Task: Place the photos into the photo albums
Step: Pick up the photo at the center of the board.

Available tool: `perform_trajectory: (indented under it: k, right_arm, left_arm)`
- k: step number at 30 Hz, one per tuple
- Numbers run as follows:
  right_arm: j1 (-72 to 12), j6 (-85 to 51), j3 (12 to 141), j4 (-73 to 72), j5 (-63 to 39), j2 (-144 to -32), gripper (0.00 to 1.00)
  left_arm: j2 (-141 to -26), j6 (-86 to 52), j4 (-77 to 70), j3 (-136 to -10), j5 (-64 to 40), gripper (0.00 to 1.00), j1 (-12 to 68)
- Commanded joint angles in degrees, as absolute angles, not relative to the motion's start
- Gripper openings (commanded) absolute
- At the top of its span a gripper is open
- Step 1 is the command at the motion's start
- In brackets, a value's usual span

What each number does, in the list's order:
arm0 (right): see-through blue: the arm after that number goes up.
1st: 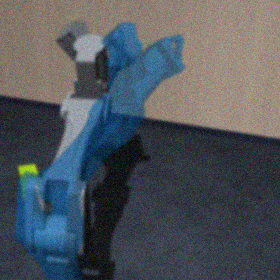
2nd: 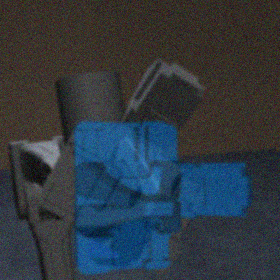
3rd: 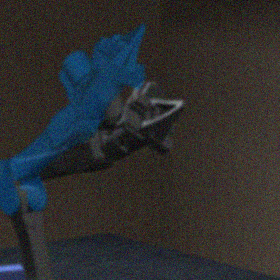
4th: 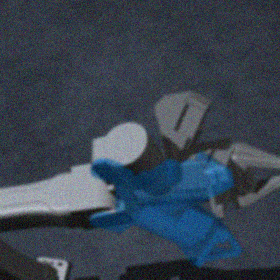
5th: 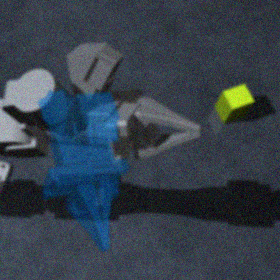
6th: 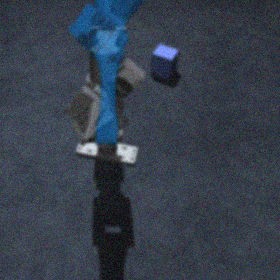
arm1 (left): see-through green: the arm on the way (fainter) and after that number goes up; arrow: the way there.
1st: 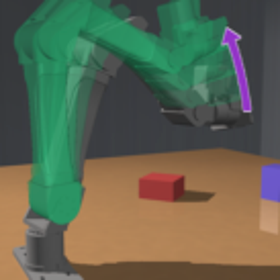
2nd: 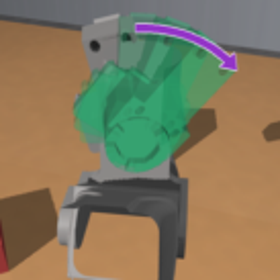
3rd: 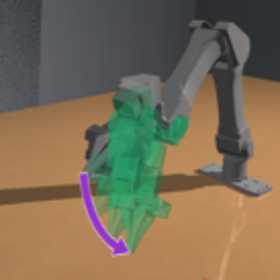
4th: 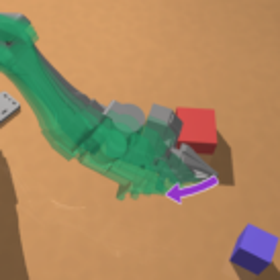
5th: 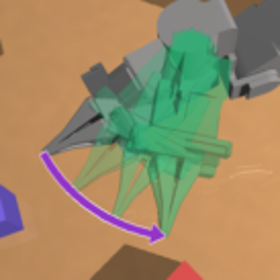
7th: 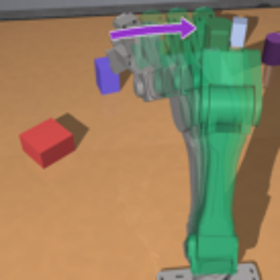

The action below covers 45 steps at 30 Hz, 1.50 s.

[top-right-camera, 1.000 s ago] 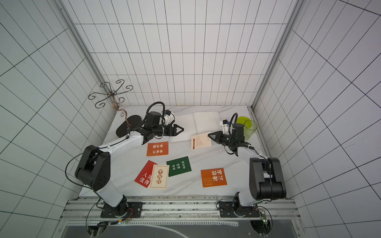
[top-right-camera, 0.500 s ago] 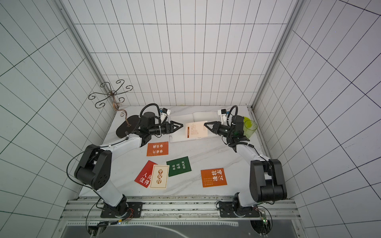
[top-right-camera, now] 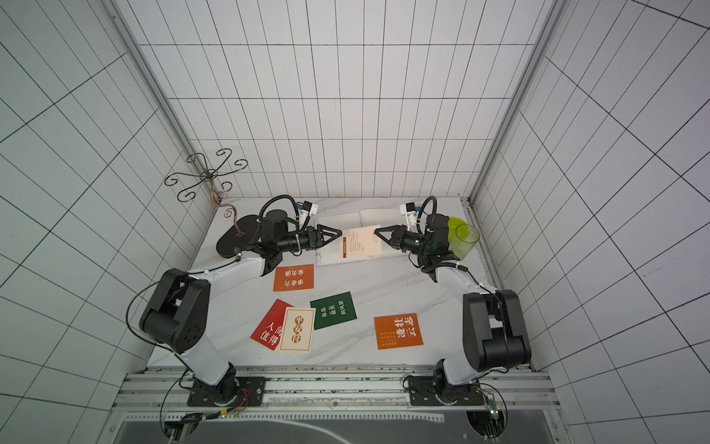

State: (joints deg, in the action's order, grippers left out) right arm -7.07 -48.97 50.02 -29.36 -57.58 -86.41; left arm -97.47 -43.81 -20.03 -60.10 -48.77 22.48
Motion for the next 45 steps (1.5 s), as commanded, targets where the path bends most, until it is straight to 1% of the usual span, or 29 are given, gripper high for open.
perform_trajectory:
  k: [1,7,9,14,18,21,23,25,27,28,30,32,34,35,36,37,38,39,40,42,45]
  right_arm:
    - [-7.9,-47.69,55.11,-27.6,-57.48,-82.61,0.0]
    - [-8.0,-47.37,55.68,-25.87,-57.32,-80.24,0.0]
    - [-8.08,-47.37,56.13,-24.83,-56.67,-79.63,0.0]
    - [-8.6,-44.4,58.94,-20.39,-56.23,-79.33,0.0]
    - [-8.96,-43.96,58.08,-20.01,-55.13,-77.4,0.0]
    - [-9.14,-43.95,57.98,-20.12,-55.43,-77.29,0.0]
    - [-9.23,-44.12,58.45,-20.32,-56.03,-77.89,0.0]
    - [-9.34,-44.14,58.87,-20.43,-56.2,-78.37,0.0]
    - [-9.32,-44.51,59.5,-20.89,-56.4,-78.86,0.0]
    - [-9.33,-44.77,59.78,-21.36,-56.58,-79.17,0.0]
    - [-9.45,-45.51,60.4,-22.35,-57.38,-79.94,0.0]
    - [-9.58,-46.29,60.82,-23.86,-58.52,-80.49,0.0]
    - [-9.97,-46.76,60.92,-26.16,-59.72,-81.07,0.0]
    - [-10.25,-46.76,61.08,-27.22,-60.43,-81.46,0.05]
    - [-10.49,-46.76,61.4,-27.94,-61.03,-81.99,0.12]
    - [-10.75,-46.76,61.89,-28.58,-61.79,-82.62,0.23]
    - [-11.02,-46.76,62.62,-28.82,-62.56,-83.36,0.31]
    - [-11.2,-46.76,63.34,-28.91,-63.31,-84.01,0.34]
    - [-11.4,-46.76,64.22,-28.92,-64.13,-84.77,0.35]
    - [-11.84,-47.33,65.64,-29.28,-65.22,-85.83,0.34]
    - [-12.95,-48.34,67.28,-31.33,-66.71,-86.65,0.29]
  left_arm:
    - [-97.36,-45.26,-22.87,-59.91,-50.85,0.78,23.24]
    - [-96.33,-45.08,-24.44,-59.88,-52.71,0.78,24.63]
    - [-96.12,-47.24,-25.06,-59.96,-53.06,0.78,24.7]
    - [-94.53,-52.23,-31.77,-58.68,-54.6,0.78,24.94]
    - [-95.1,-55.79,-35.69,-58.71,-56.13,0.78,25.09]
    - [-96.01,-57.5,-37.3,-58.54,-56.9,0.75,25.29]
    - [-96.11,-58.53,-39.17,-57.88,-57.42,0.7,25.39]
    - [-96.06,-58.88,-40.14,-57.6,-58.22,0.6,25.49]
    - [-95.9,-59.08,-40.06,-57.65,-58.82,0.46,25.49]
    - [-95.64,-59.22,-39.92,-57.53,-58.82,0.35,25.32]
    - [-95.04,-59.28,-40.07,-57.07,-58.46,0.2,25.05]
    - [-94.65,-58.7,-39.55,-56.94,-58.21,0.01,24.7]
    - [-94.35,-58.27,-38.44,-57.3,-58.08,0.0,24.47]
    - [-94.22,-58.29,-38.33,-57.47,-58.01,0.0,24.37]
    - [-94.01,-58.36,-38.48,-57.64,-58.14,0.0,24.28]
    - [-93.7,-58.39,-38.73,-57.81,-58.19,0.0,24.21]
    - [-93.46,-58.53,-39.32,-57.9,-58.43,0.0,24.17]
    - [-93.11,-58.62,-40.0,-57.99,-58.46,0.0,24.04]
    - [-92.84,-58.75,-40.5,-58.07,-58.51,0.0,23.89]
    - [-92.47,-58.82,-40.79,-58.97,-58.31,0.0,23.34]
    - [-92.75,-59.8,-41.4,-60.96,-58.48,0.0,22.43]
